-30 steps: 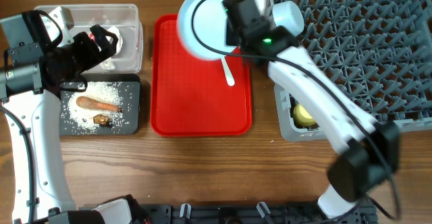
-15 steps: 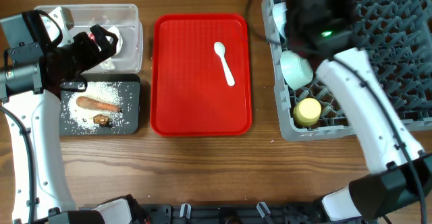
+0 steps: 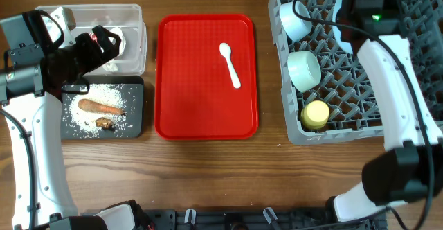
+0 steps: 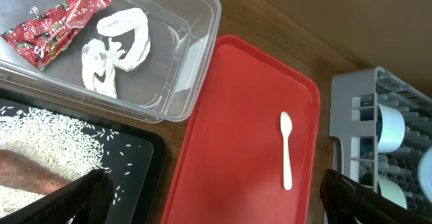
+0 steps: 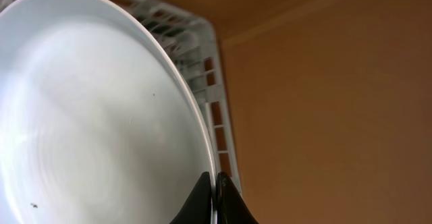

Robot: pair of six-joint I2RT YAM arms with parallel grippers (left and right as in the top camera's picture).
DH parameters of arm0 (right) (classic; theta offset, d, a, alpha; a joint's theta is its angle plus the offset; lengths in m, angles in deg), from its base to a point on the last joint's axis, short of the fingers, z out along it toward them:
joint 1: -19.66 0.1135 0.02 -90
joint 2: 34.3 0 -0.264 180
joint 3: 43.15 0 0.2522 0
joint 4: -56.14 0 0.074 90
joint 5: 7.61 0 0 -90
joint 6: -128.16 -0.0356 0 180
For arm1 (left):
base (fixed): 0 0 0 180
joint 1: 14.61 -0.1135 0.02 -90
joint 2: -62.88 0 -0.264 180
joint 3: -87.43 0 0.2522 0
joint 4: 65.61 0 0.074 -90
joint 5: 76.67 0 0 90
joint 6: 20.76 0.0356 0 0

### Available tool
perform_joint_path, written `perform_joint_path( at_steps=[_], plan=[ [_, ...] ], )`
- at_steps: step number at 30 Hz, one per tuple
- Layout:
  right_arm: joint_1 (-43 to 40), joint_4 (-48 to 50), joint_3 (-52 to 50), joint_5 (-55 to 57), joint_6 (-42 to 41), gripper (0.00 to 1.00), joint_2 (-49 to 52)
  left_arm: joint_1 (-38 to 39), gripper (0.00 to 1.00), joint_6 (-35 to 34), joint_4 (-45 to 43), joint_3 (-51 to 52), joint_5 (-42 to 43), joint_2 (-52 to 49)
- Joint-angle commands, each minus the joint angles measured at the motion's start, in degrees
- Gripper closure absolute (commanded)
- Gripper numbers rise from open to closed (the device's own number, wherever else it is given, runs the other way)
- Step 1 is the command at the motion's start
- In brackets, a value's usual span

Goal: Sort waste into correct bins and load items into the dishwasher rack
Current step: 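Lift the plate and stand it upright in the rack, then move the right gripper back toward the white spoon on the red tray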

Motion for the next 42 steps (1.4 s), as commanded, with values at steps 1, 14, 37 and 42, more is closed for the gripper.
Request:
perform_joint_path(
  at_steps=[1,14,37,42],
  plan=[
    [0.07,0.83,0.13,-1.92,3.15,0.96,3.80,-0.22,0.00,0.50,-0.11,-0.37,-0.11,0.11],
    [0.92,2.10,0.13,-1.99,1.36,0.96,8.50,-0.22,0.00,0.50,-0.11,-0.37,-0.11,0.11],
    [7.39,0.74,0.24,-44.76,-19.56,0.00,-2.56,-0.22,0.00,0.50,-0.11,-0.37,-0.11,0.11],
    [8.15,1.97,0.02,-73.55,-24.98,0.06,-1.14,-0.22,0.00,0.50,-0.11,-0.37,-0.11,0.11]
  ],
)
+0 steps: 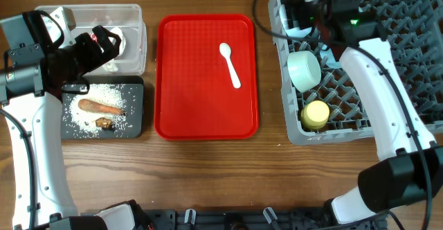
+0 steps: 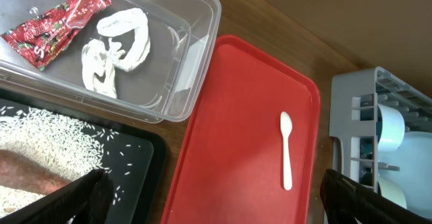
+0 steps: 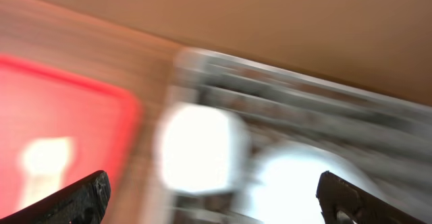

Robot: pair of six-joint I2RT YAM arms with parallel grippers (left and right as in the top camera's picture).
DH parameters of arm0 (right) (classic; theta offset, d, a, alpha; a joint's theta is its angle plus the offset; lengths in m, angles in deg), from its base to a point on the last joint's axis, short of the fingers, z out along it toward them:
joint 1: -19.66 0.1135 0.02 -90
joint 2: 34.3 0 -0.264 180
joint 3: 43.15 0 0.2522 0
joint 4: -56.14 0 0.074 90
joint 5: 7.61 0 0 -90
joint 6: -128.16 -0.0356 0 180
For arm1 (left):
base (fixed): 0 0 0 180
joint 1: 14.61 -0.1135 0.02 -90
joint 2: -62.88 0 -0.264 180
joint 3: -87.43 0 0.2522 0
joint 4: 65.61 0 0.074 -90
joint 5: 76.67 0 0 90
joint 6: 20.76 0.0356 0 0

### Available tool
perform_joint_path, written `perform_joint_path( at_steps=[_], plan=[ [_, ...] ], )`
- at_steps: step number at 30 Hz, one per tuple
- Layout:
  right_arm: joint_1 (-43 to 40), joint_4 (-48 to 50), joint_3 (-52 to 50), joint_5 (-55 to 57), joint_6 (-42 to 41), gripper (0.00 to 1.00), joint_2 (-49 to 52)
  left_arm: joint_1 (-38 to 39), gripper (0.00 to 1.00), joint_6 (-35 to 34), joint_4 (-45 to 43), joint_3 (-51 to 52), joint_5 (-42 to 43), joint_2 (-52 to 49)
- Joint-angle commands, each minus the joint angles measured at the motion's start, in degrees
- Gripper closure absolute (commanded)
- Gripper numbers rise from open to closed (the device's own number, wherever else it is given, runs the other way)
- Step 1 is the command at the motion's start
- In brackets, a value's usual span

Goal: Sort waste into correct bins and load items into the dishwasher rack
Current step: 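Move the right gripper back toward the white spoon on the red tray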

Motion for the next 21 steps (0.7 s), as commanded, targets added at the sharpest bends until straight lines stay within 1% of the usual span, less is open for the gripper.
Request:
perform_joint_path(
  at_steps=[1,4,6,8,10,12,16,21],
  plan=[
    [1.07,1.79,-0.07,-31.39,-7.48,0.09,1.66,-0.22,0.00,0.48,-0.11,-0.37,-0.11,0.11],
    [2.97,4.98,-0.96,-32.33,-11.50,0.13,4.44,-0.22,0.00,0.48,-0.11,-0.37,-0.11,0.11],
    [4.81,6.58,-1.42,-30.86,-11.87,0.14,7.15,-0.22,0.00,0.50,-0.11,-0.37,-0.11,0.11],
    [6.64,7.41,-1.42,-27.96,-14.36,0.17,10.16,-0.22,0.00,0.50,-0.11,-0.37,-0.11,0.11],
    [8.13,8.55,-1.42,-25.22,-16.61,0.21,13.20,-0.22,0.00,0.50,-0.11,-0.37,-0.11,0.11],
    [9.29,10.03,-1.42,-22.95,-19.54,0.28,16.35,-0.22,0.00,0.48,-0.11,-0.37,-0.11,0.11],
    [10.99,12.35,-1.42,-18.97,-22.80,0.35,21.97,-0.22,0.00,0.50,-0.11,-0.37,-0.11,0.11],
    [10.97,16.28,-1.46,-17.94,-26.05,0.39,27.04,-0.22,0.00,0.50,-0.11,-0.37,-0.11,0.11]
  ],
)
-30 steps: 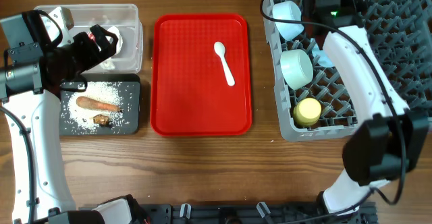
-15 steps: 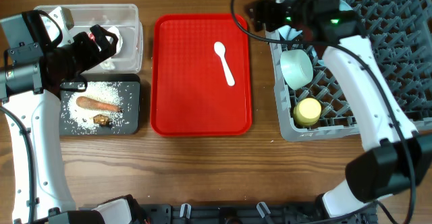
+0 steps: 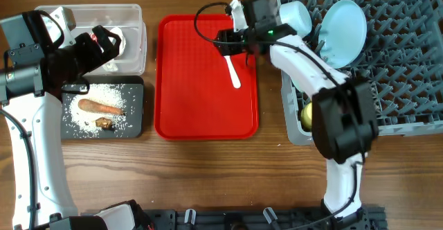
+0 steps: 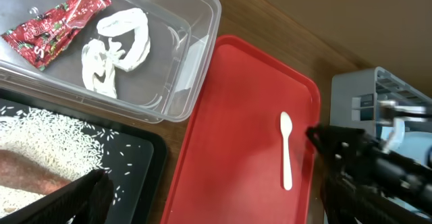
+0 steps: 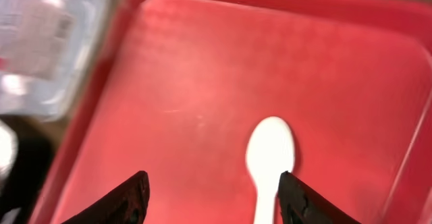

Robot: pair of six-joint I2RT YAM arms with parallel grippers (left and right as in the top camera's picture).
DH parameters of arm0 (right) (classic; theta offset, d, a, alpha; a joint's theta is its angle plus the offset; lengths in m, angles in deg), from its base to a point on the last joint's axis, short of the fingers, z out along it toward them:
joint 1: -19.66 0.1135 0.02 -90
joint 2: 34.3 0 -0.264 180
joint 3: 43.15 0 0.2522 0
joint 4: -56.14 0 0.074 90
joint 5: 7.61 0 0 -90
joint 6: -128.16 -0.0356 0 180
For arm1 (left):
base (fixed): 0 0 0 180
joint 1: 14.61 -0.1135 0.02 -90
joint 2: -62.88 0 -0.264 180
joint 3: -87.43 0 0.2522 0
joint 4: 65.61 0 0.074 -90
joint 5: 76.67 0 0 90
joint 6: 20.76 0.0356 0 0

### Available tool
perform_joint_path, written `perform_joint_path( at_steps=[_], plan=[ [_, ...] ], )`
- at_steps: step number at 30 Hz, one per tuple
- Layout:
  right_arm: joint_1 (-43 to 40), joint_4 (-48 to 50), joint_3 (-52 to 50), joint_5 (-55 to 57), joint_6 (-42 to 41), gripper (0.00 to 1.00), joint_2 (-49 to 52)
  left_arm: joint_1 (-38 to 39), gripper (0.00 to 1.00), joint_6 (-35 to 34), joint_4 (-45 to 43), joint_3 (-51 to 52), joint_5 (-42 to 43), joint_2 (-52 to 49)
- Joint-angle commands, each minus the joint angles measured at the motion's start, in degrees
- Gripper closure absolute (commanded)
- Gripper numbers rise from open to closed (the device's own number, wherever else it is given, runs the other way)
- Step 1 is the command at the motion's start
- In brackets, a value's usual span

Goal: Sort waste into correct bins and load items into the dishwasher rack
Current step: 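Move the right gripper back toward the white spoon on the red tray, then lower the right gripper and grasp the white spoon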

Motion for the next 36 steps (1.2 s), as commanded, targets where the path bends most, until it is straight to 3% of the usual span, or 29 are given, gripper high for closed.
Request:
perform_joint_path(
  at_steps=[1,15,26,36],
  plan=[
    [-0.37,2.58,-0.17,2.43,-4.15,0.41,2.95,-0.22,0.00,0.50,-0.11,-0.37,-0.11,0.11],
    [-1.11,4.09,-0.28,3.87,-5.60,0.48,9.01,-0.22,0.00,0.48,-0.11,-0.37,-0.11,0.11],
    [-1.09,3.63,-0.39,3.08,-5.44,0.60,9.46,-0.22,0.00,0.50,-0.11,-0.37,-0.11,0.11],
    [-0.63,2.78,-0.39,1.57,-5.38,0.61,13.00,-0.22,0.00,0.50,-0.11,-0.37,-0.11,0.11]
  ],
)
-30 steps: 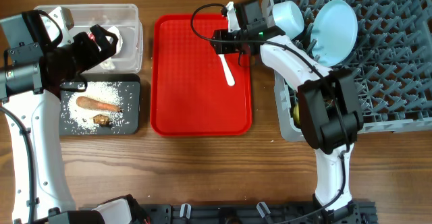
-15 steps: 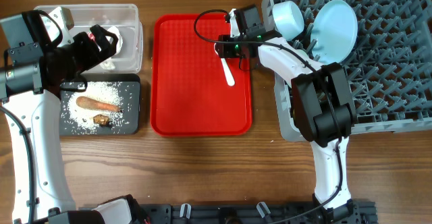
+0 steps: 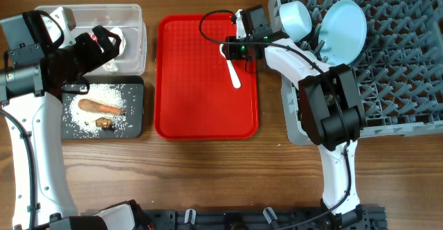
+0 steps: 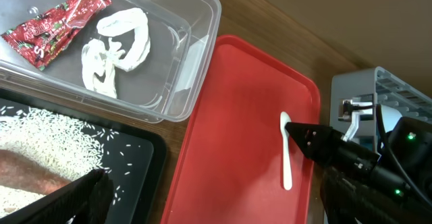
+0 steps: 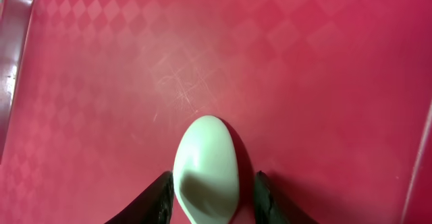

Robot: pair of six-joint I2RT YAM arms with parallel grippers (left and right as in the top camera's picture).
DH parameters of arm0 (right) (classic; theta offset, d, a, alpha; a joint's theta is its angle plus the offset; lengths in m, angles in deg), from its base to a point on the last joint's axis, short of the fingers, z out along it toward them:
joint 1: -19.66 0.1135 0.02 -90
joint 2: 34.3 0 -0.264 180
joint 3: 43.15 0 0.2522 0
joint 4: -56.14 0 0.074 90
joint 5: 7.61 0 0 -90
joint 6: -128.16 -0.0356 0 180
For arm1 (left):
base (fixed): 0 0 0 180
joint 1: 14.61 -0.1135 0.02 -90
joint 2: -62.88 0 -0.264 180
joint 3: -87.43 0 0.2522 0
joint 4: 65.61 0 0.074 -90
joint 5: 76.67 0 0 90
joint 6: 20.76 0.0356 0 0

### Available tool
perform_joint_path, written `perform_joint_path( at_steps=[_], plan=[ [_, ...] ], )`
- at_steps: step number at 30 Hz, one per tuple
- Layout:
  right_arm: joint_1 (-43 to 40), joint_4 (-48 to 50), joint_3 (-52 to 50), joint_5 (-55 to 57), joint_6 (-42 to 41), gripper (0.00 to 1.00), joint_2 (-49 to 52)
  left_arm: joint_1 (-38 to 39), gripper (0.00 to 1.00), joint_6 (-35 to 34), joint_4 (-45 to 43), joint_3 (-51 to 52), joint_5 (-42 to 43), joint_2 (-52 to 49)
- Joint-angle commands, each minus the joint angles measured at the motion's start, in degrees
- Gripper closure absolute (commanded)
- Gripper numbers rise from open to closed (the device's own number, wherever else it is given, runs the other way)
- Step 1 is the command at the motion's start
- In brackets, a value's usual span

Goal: Sort waste into correct bins and load items into the dishwasher rack
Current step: 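Lower the right gripper and grasp the white spoon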

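A white plastic spoon [image 3: 234, 71] lies on the red tray [image 3: 208, 112], its bowl toward the far side. My right gripper [image 3: 228, 50] is low over that bowl, and in the right wrist view the gripper [image 5: 212, 197] is open with one dark finger [image 5: 162, 197] close on each side of the spoon's bowl [image 5: 206, 163]. The spoon [image 4: 286, 156] rests flat on the tray. My left gripper [image 3: 104, 41] hangs open and empty over the clear bin [image 3: 131, 15]. The grey dishwasher rack [image 3: 387, 71] stands at the right.
The rack holds a white cup [image 3: 294, 15] and a pale blue plate [image 3: 342, 22]. In the clear bin lie a red wrapper [image 4: 54, 25] and white scraps [image 4: 115, 45]. A black tray [image 3: 137, 116] below it carries rice and a carrot [image 3: 100, 107].
My right gripper has come down from above the tray to the spoon's bowl, and its fingers stand closer together. The spoon, the left arm and the bins have not moved.
My right gripper was first shut on the pale blue plate at the rack. Then it was open over the rack's left end. Then the plate stood in the rack and the gripper was open above the spoon, and now it straddles the spoon's bowl.
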Motion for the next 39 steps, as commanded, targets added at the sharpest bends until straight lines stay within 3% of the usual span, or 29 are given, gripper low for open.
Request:
perform_joint_path(
  at_steps=[1,14,17,21,29,39],
  plan=[
    [0.35,-1.03,-0.59,-0.55,-0.02,0.60,4.85,-0.22,0.00,0.52,-0.11,-0.37,-0.11,0.11],
    [0.52,-1.11,-0.59,-2.64,2.99,0.61,4.85,-0.22,0.00,0.52,-0.11,-0.37,-0.11,0.11],
    [0.63,-1.36,-0.59,-2.38,3.41,0.70,4.87,-0.22,0.00,0.52,-0.11,-0.37,-0.11,0.11],
    [0.79,-1.62,-0.59,0.04,3.98,0.90,4.87,-0.22,0.00,0.52,-0.11,-0.37,-0.11,0.11],
    [0.66,-3.23,-0.57,0.79,4.04,0.96,4.55,-0.22,0.00,0.52,-0.11,-0.37,-0.11,0.11],
    [-0.66,-11.87,-0.37,1.09,5.25,0.96,-10.82,-0.22,0.00,0.52,-0.11,-0.37,-0.11,0.11]
  ],
)
